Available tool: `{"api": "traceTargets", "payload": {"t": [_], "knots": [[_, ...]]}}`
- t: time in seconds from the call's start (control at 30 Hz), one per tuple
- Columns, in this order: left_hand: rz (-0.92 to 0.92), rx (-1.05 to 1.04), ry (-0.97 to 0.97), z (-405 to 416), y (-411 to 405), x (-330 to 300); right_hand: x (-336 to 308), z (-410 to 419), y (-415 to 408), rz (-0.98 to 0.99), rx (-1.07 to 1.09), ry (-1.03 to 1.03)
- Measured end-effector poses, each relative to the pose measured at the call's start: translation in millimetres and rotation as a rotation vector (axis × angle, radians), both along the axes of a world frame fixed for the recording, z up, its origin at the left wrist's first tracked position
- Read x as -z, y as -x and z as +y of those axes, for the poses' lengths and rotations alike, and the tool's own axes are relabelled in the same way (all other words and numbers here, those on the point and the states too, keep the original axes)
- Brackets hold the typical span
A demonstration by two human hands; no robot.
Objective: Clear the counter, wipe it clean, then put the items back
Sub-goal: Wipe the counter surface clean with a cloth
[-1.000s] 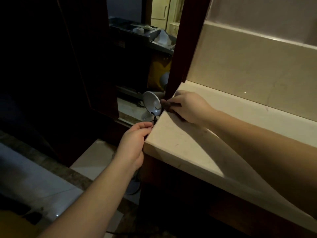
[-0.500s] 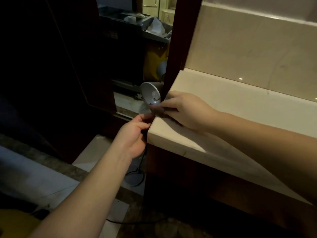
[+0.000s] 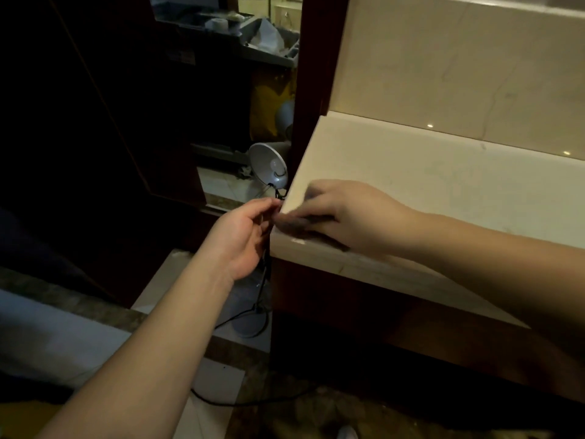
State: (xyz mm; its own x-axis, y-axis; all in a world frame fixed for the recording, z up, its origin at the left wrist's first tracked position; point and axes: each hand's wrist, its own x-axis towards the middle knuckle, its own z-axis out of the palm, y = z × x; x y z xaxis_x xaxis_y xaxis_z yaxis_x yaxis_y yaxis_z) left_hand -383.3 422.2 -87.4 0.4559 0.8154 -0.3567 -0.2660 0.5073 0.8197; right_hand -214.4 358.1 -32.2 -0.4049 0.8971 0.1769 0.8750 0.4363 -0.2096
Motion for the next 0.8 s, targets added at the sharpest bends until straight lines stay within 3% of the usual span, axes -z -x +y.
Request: {"api": "traceTargets", "payload": {"t": [0.2, 0.37, 0.6, 0.7, 0.8], "knots": [[0.198, -0.022, -0.208, -5, -11, 2, -8, -27, -28, -0.025, -0.037, 0.109], [0.245, -0.009, -0.219, -5, -9, 0, -2, 10, 2, -0.031, 0.0, 0.019], [0.351, -0.039, -0.228, -6, -13, -5, -8, -43, -48, -0.042, -0.058, 0.133], [0.4, -0.077, -0.246, -6, -19, -8, -9, -16, -54, -0.05, -0.019, 0.087], [0.471, -0.116, -0.299, -7, -26, -9, -11, 40, -58, -0.058, 0.169, 0.017]]}}
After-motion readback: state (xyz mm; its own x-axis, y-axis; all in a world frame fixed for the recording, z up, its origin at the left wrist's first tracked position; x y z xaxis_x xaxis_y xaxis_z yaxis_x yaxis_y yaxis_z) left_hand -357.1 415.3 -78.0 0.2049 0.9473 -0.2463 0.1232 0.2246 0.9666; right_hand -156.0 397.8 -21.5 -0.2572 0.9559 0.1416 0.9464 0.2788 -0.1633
